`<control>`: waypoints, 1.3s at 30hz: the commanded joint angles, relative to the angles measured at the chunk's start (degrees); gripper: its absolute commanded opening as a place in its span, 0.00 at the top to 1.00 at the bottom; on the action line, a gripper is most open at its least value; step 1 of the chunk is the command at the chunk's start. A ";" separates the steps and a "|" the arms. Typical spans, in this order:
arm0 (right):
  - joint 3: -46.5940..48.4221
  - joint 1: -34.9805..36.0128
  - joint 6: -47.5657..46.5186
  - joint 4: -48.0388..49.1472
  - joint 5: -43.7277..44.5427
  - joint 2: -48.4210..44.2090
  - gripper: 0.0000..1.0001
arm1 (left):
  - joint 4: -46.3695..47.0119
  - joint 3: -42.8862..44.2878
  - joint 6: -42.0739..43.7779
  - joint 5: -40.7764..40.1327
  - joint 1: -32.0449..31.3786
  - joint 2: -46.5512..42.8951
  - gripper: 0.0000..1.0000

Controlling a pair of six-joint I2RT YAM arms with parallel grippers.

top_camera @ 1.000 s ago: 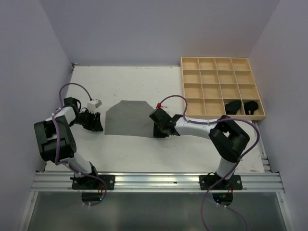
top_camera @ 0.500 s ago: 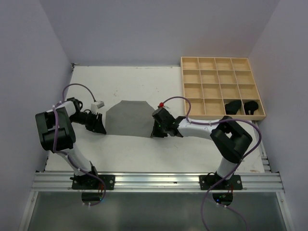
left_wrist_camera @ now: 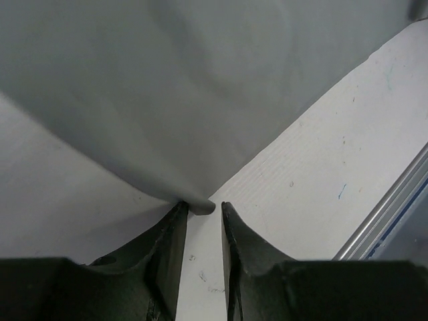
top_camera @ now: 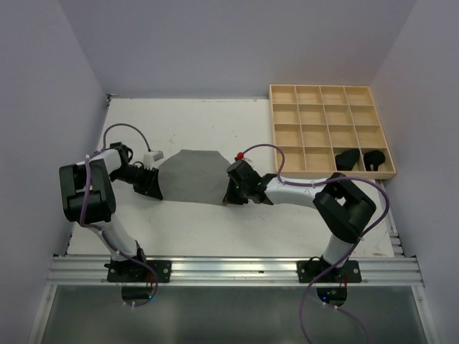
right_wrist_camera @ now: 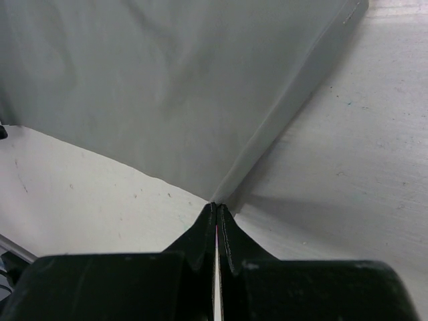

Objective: Roll the underwear
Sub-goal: Flatten the underwear

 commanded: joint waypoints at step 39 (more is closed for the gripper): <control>-8.66 7.57 -7.09 8.07 5.03 -44.05 1.00 | -5.44 -5.16 6.72 16.33 5.27 -62.22 1.00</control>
